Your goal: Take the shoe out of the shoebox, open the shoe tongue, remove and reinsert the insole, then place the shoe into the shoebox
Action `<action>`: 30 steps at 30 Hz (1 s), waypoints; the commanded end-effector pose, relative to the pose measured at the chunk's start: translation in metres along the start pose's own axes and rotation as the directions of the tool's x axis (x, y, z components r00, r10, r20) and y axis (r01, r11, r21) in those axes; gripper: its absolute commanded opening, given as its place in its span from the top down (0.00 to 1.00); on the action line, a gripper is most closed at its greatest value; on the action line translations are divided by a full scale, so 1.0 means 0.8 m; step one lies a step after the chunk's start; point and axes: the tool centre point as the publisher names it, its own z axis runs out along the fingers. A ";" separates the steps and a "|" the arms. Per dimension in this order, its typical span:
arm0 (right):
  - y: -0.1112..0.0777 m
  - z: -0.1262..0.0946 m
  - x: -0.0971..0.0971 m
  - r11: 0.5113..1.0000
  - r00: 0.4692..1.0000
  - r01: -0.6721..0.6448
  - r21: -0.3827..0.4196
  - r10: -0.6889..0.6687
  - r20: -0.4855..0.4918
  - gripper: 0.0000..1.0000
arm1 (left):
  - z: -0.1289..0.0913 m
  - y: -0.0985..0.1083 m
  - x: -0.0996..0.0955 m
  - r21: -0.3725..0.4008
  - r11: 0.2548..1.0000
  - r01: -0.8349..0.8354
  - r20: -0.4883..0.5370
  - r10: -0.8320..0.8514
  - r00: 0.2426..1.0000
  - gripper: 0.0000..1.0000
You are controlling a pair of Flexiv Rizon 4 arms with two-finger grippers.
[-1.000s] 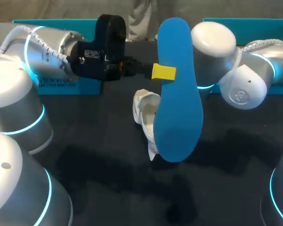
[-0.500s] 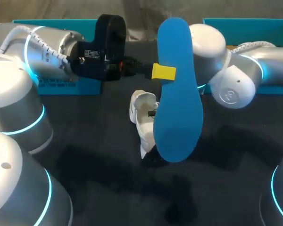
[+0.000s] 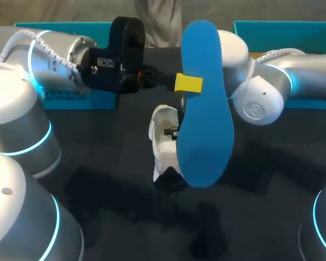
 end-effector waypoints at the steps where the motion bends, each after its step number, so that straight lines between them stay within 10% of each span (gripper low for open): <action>1: -0.004 0.010 0.000 1.000 1.000 -0.007 0.010 0.007 -0.018 0.00 | 0.001 0.001 -0.001 0.002 1.000 -0.001 -0.001 0.001 1.000 1.00; 20: -0.009 -0.075 -0.017 0.988 0.976 0.040 -0.152 -0.071 -0.205 0.00 | 0.001 0.001 -0.001 0.002 1.000 -0.001 -0.001 0.001 1.000 1.00; 30: -0.009 -0.075 -0.017 0.988 0.976 0.040 -0.152 -0.071 -0.205 0.00 | 0.001 0.001 -0.001 0.002 1.000 -0.001 -0.001 0.001 1.000 1.00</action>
